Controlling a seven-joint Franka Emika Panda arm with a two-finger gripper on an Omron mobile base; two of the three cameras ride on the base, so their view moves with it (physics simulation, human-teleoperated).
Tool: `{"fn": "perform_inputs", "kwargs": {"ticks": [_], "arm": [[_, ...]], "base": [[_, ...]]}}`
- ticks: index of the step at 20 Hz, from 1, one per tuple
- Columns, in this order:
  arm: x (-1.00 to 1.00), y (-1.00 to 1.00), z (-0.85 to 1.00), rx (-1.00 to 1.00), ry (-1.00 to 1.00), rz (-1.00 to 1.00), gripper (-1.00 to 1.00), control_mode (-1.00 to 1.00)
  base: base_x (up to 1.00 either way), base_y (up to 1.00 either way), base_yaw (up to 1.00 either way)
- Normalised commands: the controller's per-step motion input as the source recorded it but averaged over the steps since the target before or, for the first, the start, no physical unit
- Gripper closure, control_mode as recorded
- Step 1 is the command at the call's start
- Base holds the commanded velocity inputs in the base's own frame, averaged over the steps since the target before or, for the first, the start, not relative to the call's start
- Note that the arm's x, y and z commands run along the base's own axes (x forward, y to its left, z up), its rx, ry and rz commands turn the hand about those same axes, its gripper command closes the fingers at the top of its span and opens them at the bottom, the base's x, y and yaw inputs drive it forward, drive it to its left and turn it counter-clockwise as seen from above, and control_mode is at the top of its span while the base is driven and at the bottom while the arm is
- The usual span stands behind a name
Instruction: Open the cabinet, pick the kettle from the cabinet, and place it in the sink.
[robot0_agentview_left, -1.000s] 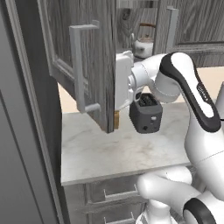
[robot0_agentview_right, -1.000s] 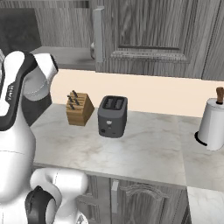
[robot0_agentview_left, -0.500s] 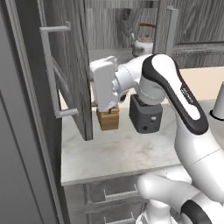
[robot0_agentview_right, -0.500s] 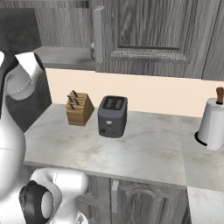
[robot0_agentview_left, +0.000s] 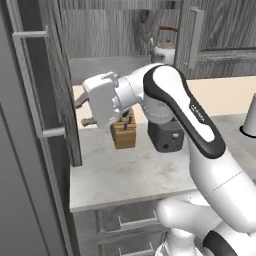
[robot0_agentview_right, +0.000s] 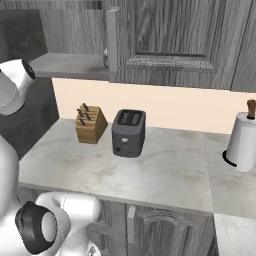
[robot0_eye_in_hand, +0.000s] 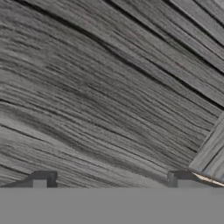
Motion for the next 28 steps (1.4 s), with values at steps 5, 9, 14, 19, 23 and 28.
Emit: {"fn": "perform_inputs", "kwargs": {"ticks": [5, 9, 14, 19, 23, 28], "arm": [[0.01, 0.26, -0.06, 0.0, -0.12, -0.02, -1.0, -1.0], [0.02, 0.23, -0.06, 0.0, -0.11, -0.04, -1.0, -1.0], [0.0, 0.07, -0.01, 0.0, -0.05, -0.06, -1.0, -1.0], [0.0, -0.04, 0.0, 0.0, 0.0, -0.09, -1.0, -1.0], [0.0, -0.18, 0.0, 0.0, 0.02, -0.08, -1.0, -1.0], [-0.01, -0.47, 0.0, 0.0, 0.01, -0.01, -1.0, -1.0]], "base": [[0.0, 0.0, 0.0], [0.0, 0.0, 0.0], [0.0, 0.0, 0.0], [0.0, 0.0, 0.0], [0.0, 0.0, 0.0], [0.0, 0.0, 0.0]]}}
